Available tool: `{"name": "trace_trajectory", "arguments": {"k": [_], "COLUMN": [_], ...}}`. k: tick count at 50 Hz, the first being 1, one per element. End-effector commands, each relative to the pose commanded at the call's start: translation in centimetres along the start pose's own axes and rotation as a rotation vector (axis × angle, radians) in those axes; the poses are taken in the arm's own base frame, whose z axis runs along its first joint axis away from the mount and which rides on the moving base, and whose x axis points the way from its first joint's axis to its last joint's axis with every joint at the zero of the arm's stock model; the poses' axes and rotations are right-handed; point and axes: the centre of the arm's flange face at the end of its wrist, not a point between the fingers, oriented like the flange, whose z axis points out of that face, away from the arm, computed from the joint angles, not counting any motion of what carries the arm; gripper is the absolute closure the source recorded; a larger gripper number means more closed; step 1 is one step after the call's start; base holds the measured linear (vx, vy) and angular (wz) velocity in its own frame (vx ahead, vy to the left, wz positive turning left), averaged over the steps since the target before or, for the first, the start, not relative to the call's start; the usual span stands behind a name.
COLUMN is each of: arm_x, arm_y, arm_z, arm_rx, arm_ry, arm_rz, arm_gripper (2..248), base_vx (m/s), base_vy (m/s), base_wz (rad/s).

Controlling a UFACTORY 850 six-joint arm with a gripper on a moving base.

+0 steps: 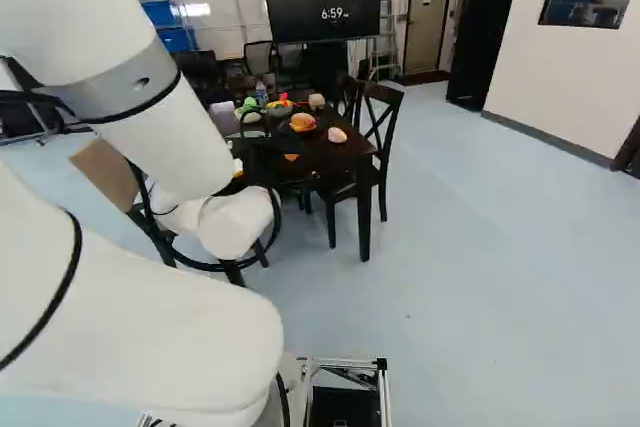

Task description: Move the croissant to the empty plate

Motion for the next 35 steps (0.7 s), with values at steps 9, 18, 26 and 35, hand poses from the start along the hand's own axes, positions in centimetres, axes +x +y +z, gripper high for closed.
{"name": "trace_trajectory", "arguments": {"k": [9, 18, 26, 35], "arm_x": [0.0, 0.0, 0.0, 0.0], "arm_y": [0.0, 0.0, 0.0, 0.0], "arm_z": [0.0, 0.0, 0.0, 0.0], "arm_rx": [0.0, 0.0, 0.0, 0.0], "arm_ry": [0.0, 0.0, 0.0, 0.0], "arm_rz": [0.0, 0.0, 0.0, 0.0], "arm_gripper": [3, 3, 3, 3], "base_vx": [0.165, 0.163, 0.118, 0.105], "base_vy": [0.061, -0.016, -0.092, -0.103], "base_wz": [0.338, 0.388, 0.412, 0.38]}}
